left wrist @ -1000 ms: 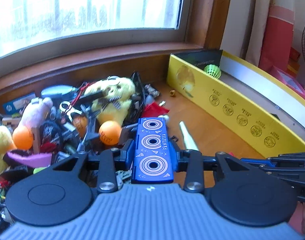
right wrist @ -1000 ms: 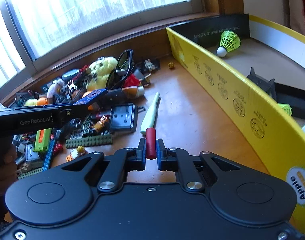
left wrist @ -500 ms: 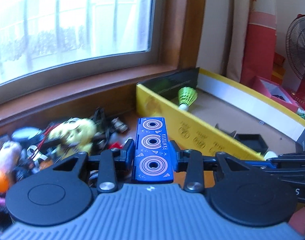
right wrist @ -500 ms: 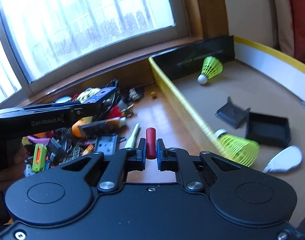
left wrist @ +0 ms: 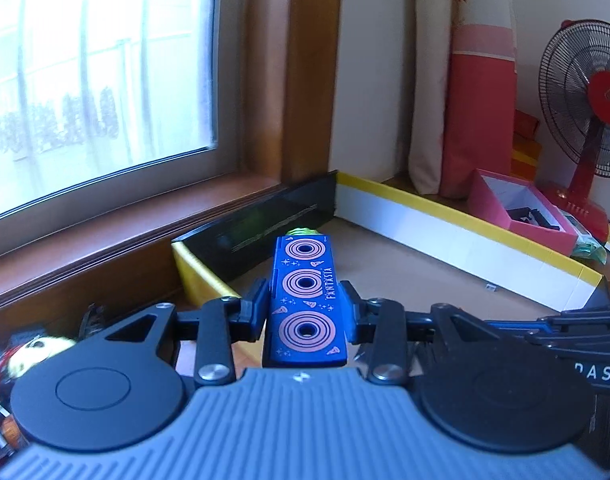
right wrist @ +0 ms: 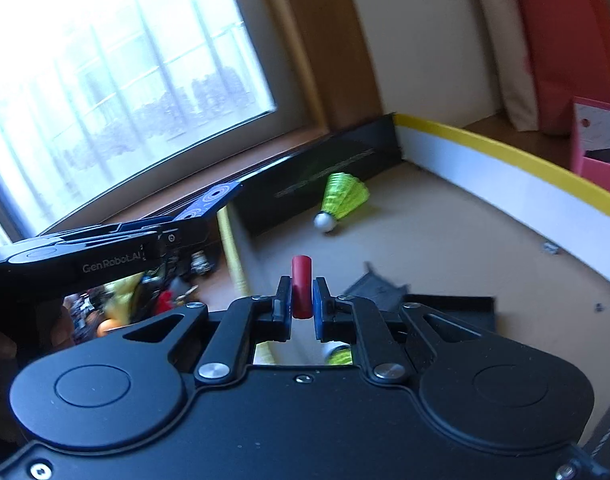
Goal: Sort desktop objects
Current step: 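Carry the blue box with the left gripper into the box while the right gripper carries the red cylinder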
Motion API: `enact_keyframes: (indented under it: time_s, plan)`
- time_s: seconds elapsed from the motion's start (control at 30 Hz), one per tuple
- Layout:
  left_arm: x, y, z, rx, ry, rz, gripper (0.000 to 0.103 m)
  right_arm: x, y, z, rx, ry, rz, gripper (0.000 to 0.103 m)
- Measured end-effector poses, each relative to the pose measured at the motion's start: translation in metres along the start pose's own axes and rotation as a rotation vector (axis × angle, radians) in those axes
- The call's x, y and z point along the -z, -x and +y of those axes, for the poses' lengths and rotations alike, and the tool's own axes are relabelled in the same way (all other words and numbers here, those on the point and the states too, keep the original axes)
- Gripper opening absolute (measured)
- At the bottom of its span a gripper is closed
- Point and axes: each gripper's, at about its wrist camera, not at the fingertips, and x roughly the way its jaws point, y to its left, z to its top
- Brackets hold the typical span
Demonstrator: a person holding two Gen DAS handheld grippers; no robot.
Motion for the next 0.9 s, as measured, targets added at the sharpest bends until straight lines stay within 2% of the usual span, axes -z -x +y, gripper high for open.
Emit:
enact_keyframes:
  time_s: [0.5, 0.7, 0.9]
  plan:
    - [-0.008, -0.068, -0.040, -0.010, -0.017, 0.093, 0.041, -0.004, -0.012, -0.068, 0.111, -0.056, 0.062, 0.011]
    - [-0.005, -0.078, -0.046, -0.029, -0.013, 0.127, 0.041, -0.005, -0.016, -0.086, 0.130, -0.073, 0.084, 0.011]
    - [-0.004, -0.077, -0.052, -0.039, -0.017, 0.126, 0.045, -0.004, -0.018, -0.095, 0.132, -0.079, 0.094, 0.011]
